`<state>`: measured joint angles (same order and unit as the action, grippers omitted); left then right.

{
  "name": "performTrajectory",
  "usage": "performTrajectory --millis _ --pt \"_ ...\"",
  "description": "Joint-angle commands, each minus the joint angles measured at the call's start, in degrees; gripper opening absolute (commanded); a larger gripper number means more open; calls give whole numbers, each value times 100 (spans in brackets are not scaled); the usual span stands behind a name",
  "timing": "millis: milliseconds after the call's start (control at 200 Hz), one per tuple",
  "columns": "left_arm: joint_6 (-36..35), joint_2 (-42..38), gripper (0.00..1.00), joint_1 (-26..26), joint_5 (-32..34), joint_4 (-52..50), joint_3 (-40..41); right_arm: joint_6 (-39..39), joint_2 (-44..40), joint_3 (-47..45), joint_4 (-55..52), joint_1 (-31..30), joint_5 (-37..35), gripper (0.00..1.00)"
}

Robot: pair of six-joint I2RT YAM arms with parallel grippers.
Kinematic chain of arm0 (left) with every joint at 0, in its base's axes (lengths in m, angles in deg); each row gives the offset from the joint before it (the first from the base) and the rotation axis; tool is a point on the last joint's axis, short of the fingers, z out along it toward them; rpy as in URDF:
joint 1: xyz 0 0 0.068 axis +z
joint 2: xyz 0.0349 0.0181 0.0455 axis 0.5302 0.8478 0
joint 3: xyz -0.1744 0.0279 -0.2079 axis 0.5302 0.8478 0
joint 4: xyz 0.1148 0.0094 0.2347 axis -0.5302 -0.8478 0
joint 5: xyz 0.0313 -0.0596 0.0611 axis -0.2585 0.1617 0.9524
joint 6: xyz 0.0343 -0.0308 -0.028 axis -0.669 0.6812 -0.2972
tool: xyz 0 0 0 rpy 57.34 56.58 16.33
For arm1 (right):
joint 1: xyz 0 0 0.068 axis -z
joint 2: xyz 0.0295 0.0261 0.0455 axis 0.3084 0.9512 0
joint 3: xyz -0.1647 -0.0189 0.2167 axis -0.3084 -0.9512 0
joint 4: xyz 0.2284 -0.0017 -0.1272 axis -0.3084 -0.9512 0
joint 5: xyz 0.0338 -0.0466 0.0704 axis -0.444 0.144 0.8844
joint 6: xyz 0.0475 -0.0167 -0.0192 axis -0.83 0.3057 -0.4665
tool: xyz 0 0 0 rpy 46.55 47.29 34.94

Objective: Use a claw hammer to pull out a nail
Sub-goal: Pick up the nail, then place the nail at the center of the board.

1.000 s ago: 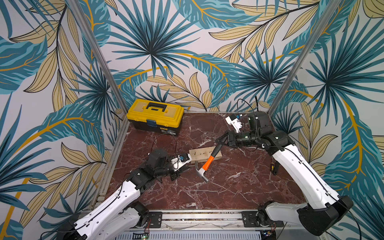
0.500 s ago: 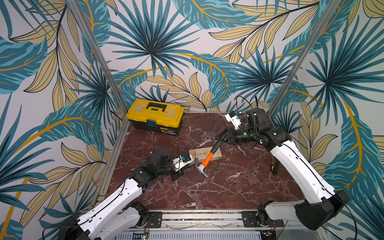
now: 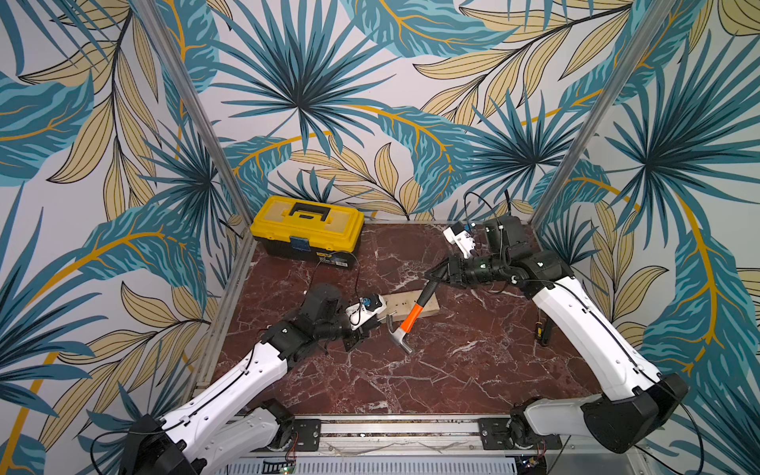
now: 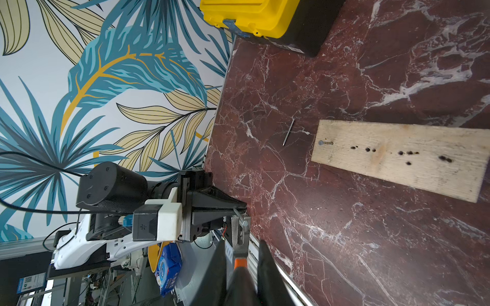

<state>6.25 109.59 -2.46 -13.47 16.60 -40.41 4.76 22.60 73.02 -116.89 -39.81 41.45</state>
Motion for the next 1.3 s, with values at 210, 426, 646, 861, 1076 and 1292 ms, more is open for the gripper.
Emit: performTrajectory --millis 210,426,646,861,1076,1292 --pt "1480 13 0 11 1109 149 -128 96 -55 -261 323 -20 192 0" --pt "2865 3 0 49 2233 -348 -19 173 -66 -345 685 -20 -317 0" --pt "4122 131 0 129 3250 -743 279 365 -74 -450 1091 -13 -1165 0" --pt "4849 628 0 297 3493 -841 418 542 -11 -526 1594 -13 -1363 0" --pt "5492 1458 0 455 3471 -993 227 929 269 -199 1440 -12 -1198 0" --pt "5747 2120 0 477 3504 -1008 18 1194 353 -154 1392 -8 -1248 0"
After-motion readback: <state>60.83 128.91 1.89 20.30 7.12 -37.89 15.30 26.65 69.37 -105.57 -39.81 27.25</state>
